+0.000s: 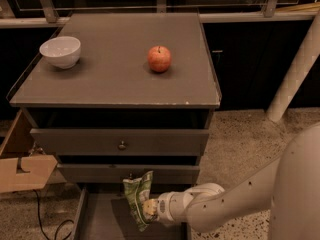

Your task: Pick green jalapeno chip bag from bottom drawer and place on counter

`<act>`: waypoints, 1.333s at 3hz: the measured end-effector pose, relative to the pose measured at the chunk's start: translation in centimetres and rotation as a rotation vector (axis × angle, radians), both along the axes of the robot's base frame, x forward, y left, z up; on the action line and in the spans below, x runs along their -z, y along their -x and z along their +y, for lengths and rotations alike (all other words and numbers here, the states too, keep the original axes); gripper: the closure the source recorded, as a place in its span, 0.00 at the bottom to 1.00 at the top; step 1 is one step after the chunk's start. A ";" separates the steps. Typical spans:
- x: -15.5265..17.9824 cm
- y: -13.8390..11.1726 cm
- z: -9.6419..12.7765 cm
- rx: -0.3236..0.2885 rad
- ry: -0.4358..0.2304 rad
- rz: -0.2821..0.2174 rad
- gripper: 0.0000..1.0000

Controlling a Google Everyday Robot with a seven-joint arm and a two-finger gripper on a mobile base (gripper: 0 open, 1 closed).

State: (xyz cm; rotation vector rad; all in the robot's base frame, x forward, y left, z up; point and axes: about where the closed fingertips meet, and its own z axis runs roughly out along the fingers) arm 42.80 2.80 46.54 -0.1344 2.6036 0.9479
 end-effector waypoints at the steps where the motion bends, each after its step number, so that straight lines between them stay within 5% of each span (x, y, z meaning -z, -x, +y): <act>1: -4.3 0.6 -0.8 0.007 -0.028 -0.073 1.00; 2: -7.5 1.1 -1.7 0.015 -0.038 -0.135 1.00; 4: -9.0 0.5 -1.5 0.011 -0.051 -0.161 1.00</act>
Offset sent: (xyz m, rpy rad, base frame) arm -0.0180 -0.0345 0.1188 0.0518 -0.2026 -0.0285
